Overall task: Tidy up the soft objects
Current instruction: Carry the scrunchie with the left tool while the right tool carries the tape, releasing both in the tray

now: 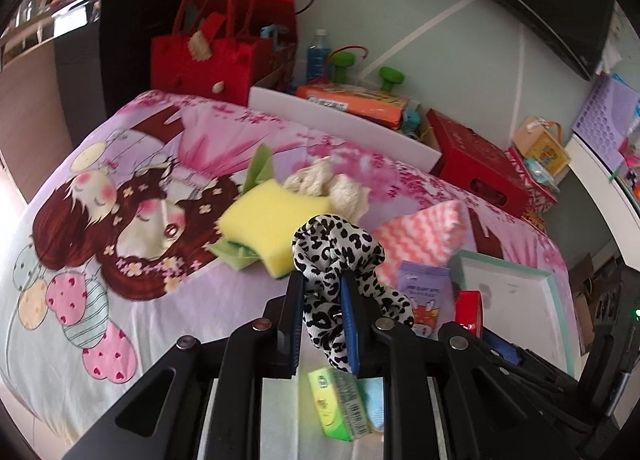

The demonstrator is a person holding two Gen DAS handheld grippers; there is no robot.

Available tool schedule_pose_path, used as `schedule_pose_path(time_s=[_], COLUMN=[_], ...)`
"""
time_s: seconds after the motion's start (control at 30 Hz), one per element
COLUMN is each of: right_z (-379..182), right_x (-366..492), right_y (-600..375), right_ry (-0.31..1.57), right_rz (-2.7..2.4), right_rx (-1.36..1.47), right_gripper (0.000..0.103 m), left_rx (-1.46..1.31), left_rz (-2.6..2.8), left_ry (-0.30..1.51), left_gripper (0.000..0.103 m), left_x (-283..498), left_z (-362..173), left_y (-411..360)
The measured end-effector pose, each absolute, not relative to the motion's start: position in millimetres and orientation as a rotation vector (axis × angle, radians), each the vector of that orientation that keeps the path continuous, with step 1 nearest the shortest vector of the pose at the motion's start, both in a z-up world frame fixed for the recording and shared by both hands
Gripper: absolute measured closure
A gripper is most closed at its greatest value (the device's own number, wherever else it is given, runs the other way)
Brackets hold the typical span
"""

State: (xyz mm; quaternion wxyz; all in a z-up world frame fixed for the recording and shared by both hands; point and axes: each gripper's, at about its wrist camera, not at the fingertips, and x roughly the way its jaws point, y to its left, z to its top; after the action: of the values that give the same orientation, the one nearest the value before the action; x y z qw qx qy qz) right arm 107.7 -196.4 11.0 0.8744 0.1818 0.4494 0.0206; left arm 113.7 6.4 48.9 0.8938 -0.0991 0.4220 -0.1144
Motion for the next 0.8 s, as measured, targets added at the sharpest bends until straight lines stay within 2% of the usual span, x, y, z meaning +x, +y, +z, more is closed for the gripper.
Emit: schedule_pose_path(time_s=[0.23,0.53,0.8], right_z=[17.1,20.3,6.5], right_x=[95.2,78.2,64.9], right_y=[-238.4,-299.1,-343.1], right_ry=[0.927,0.933,0.987], right_rz=[-0.113,-0.362,-0.572], right_rx=[0.368,0.359,0.316], right_gripper=[0.043,0.043,0.043], left_rx=[-0.146,-0.026,0.163], left_rz=[-0.315,-0.438,-0.549], left_ry=[0.854,0.911,0.921], left_gripper=[0.085,0.085,0.085], left_x=[108.5,97.3,90.8], left_z=[54.6,58.7,49.1], left_y=[-24.1,-85.8,-171.8])
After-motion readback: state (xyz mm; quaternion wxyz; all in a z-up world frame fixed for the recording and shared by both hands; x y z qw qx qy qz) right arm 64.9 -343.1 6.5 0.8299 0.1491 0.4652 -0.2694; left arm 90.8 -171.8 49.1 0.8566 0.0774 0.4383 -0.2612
